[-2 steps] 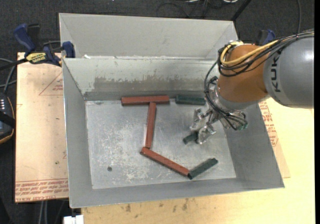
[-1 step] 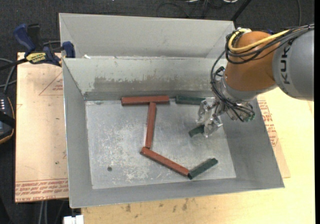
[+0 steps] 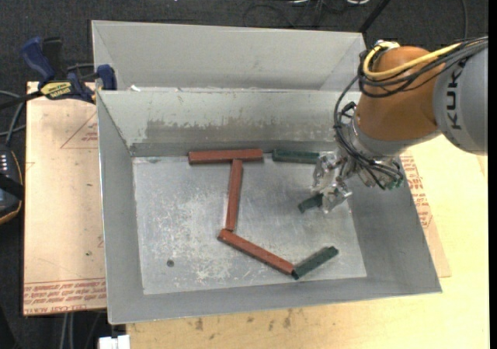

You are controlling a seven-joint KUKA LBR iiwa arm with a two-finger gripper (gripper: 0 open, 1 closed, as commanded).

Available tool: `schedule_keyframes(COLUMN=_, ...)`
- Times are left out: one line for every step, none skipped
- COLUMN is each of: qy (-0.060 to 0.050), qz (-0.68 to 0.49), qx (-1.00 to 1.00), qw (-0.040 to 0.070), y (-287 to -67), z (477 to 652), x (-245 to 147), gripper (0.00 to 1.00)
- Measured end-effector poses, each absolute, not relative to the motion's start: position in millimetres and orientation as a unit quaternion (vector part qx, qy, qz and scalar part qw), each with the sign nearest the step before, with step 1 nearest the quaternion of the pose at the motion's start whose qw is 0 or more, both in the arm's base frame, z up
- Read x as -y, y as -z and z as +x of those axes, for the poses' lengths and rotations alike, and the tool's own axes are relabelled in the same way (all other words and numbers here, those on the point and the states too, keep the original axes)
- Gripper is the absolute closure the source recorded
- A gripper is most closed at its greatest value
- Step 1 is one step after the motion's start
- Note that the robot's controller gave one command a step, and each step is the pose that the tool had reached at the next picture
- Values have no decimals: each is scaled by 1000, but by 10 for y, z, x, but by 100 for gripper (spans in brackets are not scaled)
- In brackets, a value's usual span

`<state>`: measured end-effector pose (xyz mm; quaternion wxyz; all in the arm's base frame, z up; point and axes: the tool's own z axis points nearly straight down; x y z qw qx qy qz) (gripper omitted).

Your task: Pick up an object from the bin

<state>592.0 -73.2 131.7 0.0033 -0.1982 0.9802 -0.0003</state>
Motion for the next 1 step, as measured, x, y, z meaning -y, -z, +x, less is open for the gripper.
schedule_keyframes(qy=0, qz=-191, qx=-982, qw=2, y=-2468, z=5997, x=696, gripper=100)
